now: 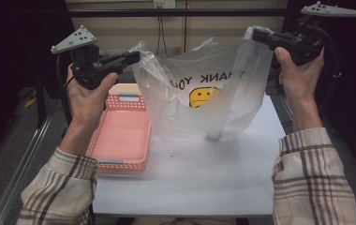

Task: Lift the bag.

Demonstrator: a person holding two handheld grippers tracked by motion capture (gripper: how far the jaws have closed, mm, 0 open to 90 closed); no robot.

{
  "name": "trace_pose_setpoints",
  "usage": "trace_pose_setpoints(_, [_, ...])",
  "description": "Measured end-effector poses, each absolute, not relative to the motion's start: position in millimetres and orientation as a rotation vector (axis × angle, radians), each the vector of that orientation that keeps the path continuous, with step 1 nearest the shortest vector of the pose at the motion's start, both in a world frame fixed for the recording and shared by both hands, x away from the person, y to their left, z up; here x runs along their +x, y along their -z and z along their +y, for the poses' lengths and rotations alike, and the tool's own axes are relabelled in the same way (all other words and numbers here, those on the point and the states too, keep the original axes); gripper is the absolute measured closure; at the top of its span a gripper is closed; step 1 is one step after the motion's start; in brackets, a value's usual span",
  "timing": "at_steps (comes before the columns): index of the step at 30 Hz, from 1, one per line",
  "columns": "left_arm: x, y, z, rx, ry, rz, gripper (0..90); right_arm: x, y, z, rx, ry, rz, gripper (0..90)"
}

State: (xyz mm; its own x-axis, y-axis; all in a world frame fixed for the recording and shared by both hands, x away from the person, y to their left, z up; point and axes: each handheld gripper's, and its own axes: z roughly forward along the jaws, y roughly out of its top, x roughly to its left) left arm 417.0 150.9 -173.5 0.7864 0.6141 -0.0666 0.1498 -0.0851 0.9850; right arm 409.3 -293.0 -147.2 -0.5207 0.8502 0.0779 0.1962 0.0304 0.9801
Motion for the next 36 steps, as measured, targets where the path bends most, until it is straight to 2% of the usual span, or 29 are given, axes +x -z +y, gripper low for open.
trace_pose_setpoints(6, [423,193,145,1.691,-0.449,0.64,90.0,416,170,-298,1.107,-1.499,1.775,90.0])
trace_pose_setpoints(26, [465,314,133,1.873,-0.354,0.822,90.0,432,326,-317,1.351,-1.274,1.942,90.0])
trace_pose_setpoints(30, [465,327,140,1.88,-0.334,0.843,90.0,431,354,-320,1.4,-1.234,1.96,90.0])
trace_pose_setpoints(36, [465,339,147,1.876,-0.304,0.879,90.0,425,375,-331,1.469,-1.178,1.923,90.0])
